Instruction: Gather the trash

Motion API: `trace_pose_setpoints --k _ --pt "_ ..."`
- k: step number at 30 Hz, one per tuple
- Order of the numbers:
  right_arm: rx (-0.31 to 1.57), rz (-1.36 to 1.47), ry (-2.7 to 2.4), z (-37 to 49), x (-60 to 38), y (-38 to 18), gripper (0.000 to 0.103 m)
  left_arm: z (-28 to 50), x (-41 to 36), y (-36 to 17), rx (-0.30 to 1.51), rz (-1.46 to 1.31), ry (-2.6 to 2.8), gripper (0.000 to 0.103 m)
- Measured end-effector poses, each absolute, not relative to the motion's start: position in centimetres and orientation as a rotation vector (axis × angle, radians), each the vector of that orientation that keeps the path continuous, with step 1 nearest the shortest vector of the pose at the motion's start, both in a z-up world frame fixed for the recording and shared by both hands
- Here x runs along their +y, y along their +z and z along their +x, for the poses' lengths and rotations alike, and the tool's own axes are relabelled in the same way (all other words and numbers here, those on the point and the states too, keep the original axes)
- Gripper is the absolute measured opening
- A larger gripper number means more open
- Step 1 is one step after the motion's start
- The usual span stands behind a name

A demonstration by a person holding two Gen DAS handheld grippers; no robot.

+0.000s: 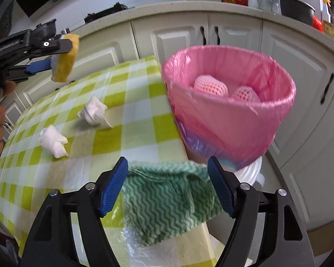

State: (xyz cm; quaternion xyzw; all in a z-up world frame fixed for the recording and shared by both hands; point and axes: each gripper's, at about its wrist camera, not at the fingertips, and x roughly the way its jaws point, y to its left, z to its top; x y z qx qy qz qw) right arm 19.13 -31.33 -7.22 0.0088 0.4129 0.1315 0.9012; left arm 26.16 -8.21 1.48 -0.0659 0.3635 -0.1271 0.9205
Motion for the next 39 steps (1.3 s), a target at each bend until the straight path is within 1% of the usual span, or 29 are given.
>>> trace_pose_setpoints --k 2,3,4,6,9,10,15,23,29,39 --pt "0.875 0.014 0.263 19.3 -31.4 -7.9 0.071 25.7 -8.4 0.7 0.758 -0.130 -0.267 0.065" --pt "0.885 0.013 0.271 19.5 -31.3 -8.2 0.058 25.4 -8.5 0.2 0.766 -0.127 -0.268 0.065" --pt "0.900 0.007 0.277 19.6 -31.1 -8.6 0.050 25.2 -8.6 -0.4 0.776 -0.127 -0.270 0.065" --pt "0.915 0.001 0.272 19.9 -30.9 -9.0 0.029 24.7 -8.7 -1.2 0.791 -0.125 -0.274 0.065" --pt "0.922 -0.017 0.281 19.9 -30.5 -9.2 0.014 24.2 -8.9 -2.2 0.810 -0.131 -0.276 0.065" --pt "0.924 -0.018 0.288 19.8 -30.4 -9.2 0.011 24.2 -8.8 -2.5 0.814 -0.136 -0.276 0.065" --pt "0.912 -0.015 0.314 19.4 -29.9 -9.1 0.006 24.1 -9.0 -2.6 0.815 -0.138 -0.280 0.065" --pt "0.862 0.009 0.328 19.4 -30.1 -6.8 0.006 24.0 -8.7 -1.7 0.796 -0.145 -0.279 0.065" --pt "0.803 0.042 0.338 19.4 -30.7 -3.8 0.006 23.9 -8.9 -0.9 0.781 -0.143 -0.287 0.065" --pt "0.674 0.085 0.283 21.4 -33.7 2.2 0.006 25.1 -10.8 3.3 0.705 -0.128 -0.329 0.065"
